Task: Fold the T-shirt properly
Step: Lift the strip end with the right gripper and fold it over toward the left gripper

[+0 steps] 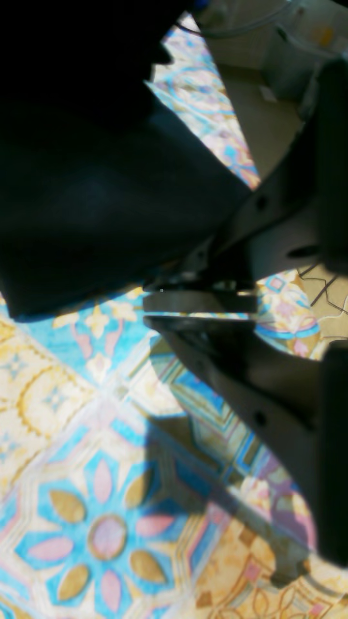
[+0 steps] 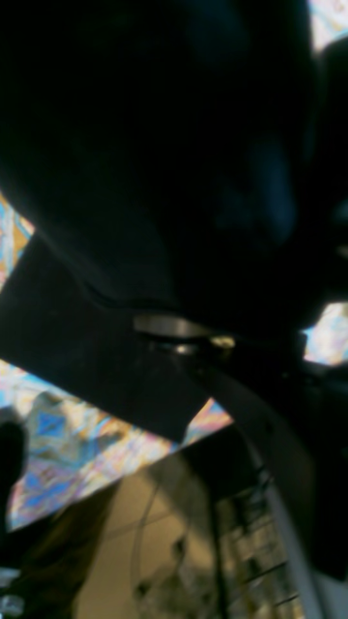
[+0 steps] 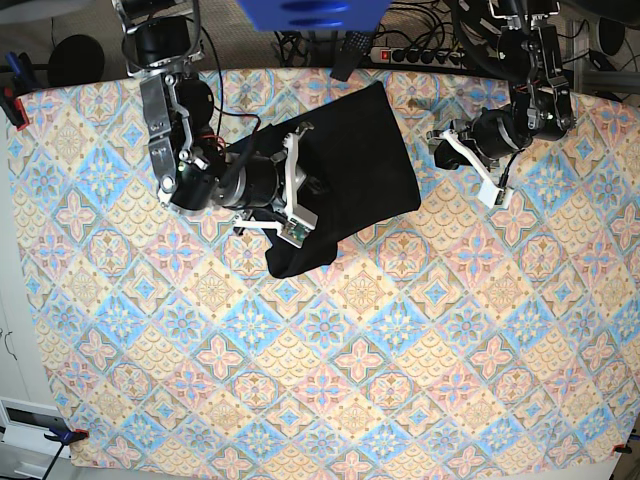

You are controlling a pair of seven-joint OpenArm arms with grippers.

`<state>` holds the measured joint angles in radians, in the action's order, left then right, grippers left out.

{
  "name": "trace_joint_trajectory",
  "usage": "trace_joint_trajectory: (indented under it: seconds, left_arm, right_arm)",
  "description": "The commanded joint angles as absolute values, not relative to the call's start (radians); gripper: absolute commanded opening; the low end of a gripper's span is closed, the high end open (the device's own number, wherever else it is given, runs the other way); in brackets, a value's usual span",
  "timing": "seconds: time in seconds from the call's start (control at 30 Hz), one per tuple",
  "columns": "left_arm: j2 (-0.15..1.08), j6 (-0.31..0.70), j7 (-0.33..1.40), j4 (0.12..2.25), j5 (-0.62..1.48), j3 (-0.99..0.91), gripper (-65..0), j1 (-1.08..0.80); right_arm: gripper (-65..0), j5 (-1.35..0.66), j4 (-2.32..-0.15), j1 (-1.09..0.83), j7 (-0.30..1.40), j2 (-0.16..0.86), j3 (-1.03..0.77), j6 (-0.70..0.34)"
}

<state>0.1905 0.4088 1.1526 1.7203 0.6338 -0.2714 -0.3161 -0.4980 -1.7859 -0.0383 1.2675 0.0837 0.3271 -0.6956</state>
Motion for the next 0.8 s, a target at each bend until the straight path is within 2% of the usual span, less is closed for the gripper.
trace_joint_trajectory:
  seconds: [0.0, 0.1, 0.27, 0.33, 0.5, 0.77]
  left_arm:
    - [0.197, 0.412, 1.139, 1.735, 0.647, -0.272, -64.7, -0.311]
    - [0.197, 0.412, 1.139, 1.735, 0.647, -0.272, -64.7, -0.311]
    - [0.202, 0.412, 1.139, 1.735, 0.648, -0.274, -64.7, -0.311]
    - [0.202, 0.412, 1.139, 1.735, 0.648, -0.274, -64.6, -0.311]
    - [0.202, 0.412, 1.139, 1.735, 0.648, -0.274, -64.6, -0.311]
    - [0.202, 0.414, 1.139, 1.735, 0.651, -0.274, -64.6, -0.315]
  right_arm:
    - [-61.9, -0.512, -1.794, -0.004, 1.241, 0.065, 0.355, -0.698]
    - [-57.4, -0.464, -1.744, 0.051, 1.237, 0.033, 0.437, -0.698]
    - [-42.7, -0.335, -1.692, 0.088, 1.237, 0.007, 0.556, -0.698]
    - [-39.0, -0.321, -1.692, 0.087, 1.237, 0.007, 0.587, -0.698]
    - [-38.7, -0.315, -1.715, 0.09, 1.236, 0.016, 0.59, -0.698]
    - [-38.7, -0.312, -1.874, 0.071, 1.244, 0.143, 0.483, -0.698]
